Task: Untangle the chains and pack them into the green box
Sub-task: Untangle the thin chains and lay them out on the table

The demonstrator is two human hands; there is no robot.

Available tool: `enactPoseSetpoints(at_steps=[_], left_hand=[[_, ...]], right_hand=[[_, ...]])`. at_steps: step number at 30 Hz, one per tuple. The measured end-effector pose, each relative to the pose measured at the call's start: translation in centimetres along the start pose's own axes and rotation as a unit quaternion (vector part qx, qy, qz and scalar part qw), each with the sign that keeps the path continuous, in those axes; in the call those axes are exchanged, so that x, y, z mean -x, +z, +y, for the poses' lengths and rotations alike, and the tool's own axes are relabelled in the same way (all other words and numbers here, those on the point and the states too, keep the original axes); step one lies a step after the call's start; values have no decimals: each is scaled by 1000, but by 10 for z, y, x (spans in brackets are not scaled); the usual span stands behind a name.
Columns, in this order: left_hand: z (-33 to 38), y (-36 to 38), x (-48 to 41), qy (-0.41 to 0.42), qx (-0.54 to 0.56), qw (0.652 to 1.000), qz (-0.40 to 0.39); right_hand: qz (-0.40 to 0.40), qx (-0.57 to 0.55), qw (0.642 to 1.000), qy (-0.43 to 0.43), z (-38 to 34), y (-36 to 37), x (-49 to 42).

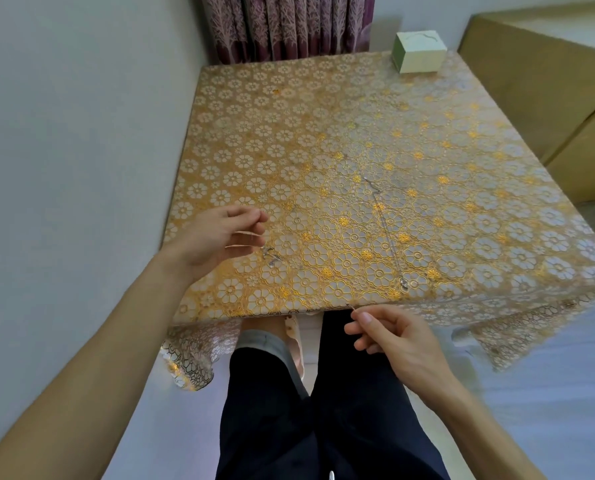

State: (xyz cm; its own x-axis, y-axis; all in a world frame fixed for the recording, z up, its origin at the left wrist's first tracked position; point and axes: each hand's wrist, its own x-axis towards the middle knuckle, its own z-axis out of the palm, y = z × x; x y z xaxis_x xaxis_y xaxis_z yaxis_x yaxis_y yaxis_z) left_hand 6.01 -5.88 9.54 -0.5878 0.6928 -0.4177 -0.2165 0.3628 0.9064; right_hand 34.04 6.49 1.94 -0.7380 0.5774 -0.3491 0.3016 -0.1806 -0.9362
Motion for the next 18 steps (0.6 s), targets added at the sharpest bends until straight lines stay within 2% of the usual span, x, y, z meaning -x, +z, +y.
enactPoseSetpoints(at_steps=[5,9,11,18], left_hand=[[11,33,-24,83,-201,974,59],[22,68,-53,177,-362,913,69],[27,84,-69,201,-393,895,65],[36,139,-133,217,-427,877,44]], right_hand=[[50,2,999,2,10,-20,11],[122,2,992,5,13,-37,14],[159,13,987,-8,12,-47,12],[241,59,968,-38,18,-68,4]])
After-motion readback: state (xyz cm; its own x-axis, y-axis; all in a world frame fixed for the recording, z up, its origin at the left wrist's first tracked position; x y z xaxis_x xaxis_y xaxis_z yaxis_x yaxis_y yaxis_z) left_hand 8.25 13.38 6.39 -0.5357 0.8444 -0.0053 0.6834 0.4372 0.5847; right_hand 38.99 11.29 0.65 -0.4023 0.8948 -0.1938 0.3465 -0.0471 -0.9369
